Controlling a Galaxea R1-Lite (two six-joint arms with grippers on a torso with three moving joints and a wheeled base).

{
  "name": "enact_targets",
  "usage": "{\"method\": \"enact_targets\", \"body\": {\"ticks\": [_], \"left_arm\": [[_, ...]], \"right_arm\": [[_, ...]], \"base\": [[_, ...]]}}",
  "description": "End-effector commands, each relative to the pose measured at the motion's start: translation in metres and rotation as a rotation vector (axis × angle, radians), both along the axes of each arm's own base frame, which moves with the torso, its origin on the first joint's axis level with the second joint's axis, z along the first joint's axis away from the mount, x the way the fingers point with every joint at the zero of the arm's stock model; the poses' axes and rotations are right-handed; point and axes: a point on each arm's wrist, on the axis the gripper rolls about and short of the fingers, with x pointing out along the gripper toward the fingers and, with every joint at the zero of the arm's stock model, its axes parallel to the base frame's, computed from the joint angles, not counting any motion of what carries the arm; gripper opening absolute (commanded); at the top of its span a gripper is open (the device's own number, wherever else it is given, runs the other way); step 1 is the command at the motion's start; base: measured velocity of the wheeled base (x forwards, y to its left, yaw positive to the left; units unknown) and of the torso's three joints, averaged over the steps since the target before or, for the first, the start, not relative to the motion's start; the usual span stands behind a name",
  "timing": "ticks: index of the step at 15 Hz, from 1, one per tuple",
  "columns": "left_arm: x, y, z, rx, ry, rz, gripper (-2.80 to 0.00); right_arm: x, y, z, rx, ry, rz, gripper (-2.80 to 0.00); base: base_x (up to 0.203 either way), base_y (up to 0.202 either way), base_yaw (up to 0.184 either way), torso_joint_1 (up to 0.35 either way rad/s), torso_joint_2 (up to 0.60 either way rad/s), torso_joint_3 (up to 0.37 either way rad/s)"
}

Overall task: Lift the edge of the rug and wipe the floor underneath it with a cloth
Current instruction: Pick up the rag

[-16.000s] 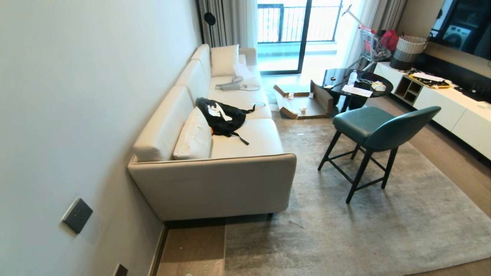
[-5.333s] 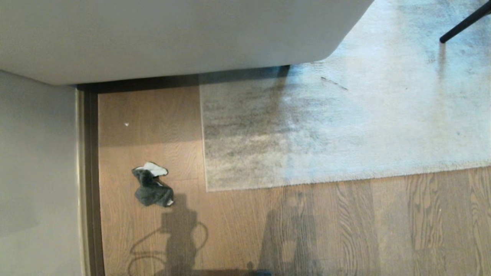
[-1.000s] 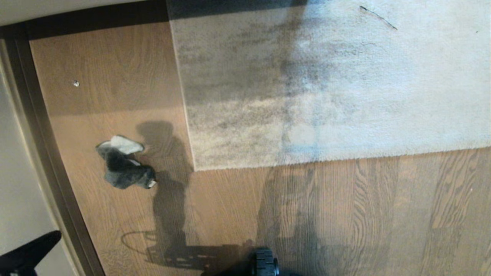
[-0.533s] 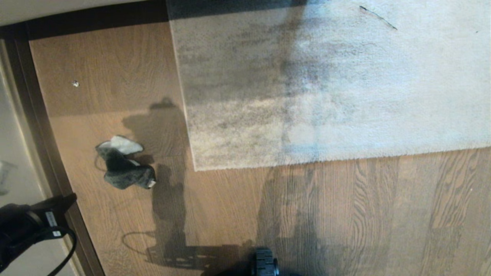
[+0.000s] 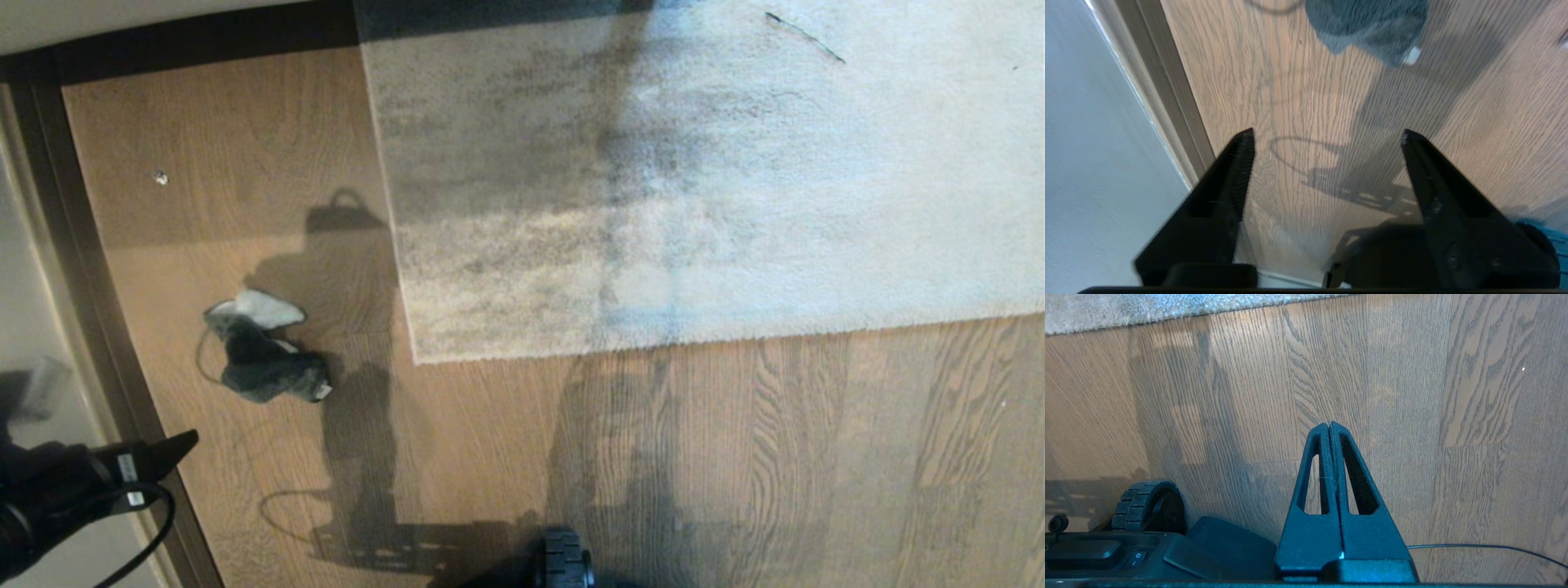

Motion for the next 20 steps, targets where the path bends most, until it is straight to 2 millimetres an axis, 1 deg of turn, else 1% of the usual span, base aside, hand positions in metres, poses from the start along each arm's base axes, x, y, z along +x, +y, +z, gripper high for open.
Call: {"method": "enact_targets", "body": {"ticks": [1, 4, 6, 8, 10, 13, 15, 17, 20], "left_arm": [[0.011, 0.003, -0.008, -0.014, 0.047, 0.0, 0.0], [0.028, 0.007, -0.012, -0.012, 0.033, -0.003, 0.0], [0.046, 0.011, -0.014, -0.008, -0.026, -0.024, 0.0], [0.062, 0.012, -0.01, 0.013, -0.132, -0.048, 0.0], [0.068, 0.01, -0.005, 0.008, -0.169, -0.077, 0.0], [0.083, 0.006, 0.006, 0.0, -0.22, -0.119, 0.0], [0.093, 0.005, 0.008, 0.003, -0.232, -0.13, 0.0], [0.103, 0.007, 0.004, 0.007, -0.248, -0.134, 0.0], [0.118, 0.005, -0.011, 0.013, -0.274, -0.145, 0.0]], "right_arm": [[0.0, 0.0, 0.0, 0.001, 0.001, 0.0, -2.8], [0.0, 0.0, 0.0, 0.001, 0.001, 0.0, -2.8], [0.0, 0.0, 0.0, 0.001, 0.001, 0.0, -2.8], [0.0, 0.0, 0.0, 0.001, -0.001, 0.0, -2.8], [0.0, 0.0, 0.0, 0.001, 0.001, 0.0, -2.8], [0.0, 0.0, 0.0, 0.001, -0.001, 0.0, -2.8], [0.0, 0.0, 0.0, 0.001, -0.001, 0.0, -2.8], [0.0, 0.0, 0.0, 0.001, 0.001, 0.0, -2.8], [0.0, 0.0, 0.0, 0.001, 0.0, 0.0, -2.8]], "base": [[0.0, 0.0, 0.0, 0.0, 0.0, 0.0], [0.0, 0.0, 0.0, 0.0, 0.0, 0.0], [0.0, 0.0, 0.0, 0.0, 0.0, 0.0], [0.0, 0.0, 0.0, 0.0, 0.0, 0.0], [0.0, 0.0, 0.0, 0.0, 0.0, 0.0], [0.0, 0.0, 0.0, 0.0, 0.0, 0.0], [0.0, 0.0, 0.0, 0.0, 0.0, 0.0], [0.0, 0.0, 0.0, 0.0, 0.0, 0.0], [0.0, 0.0, 0.0, 0.0, 0.0, 0.0]]}}
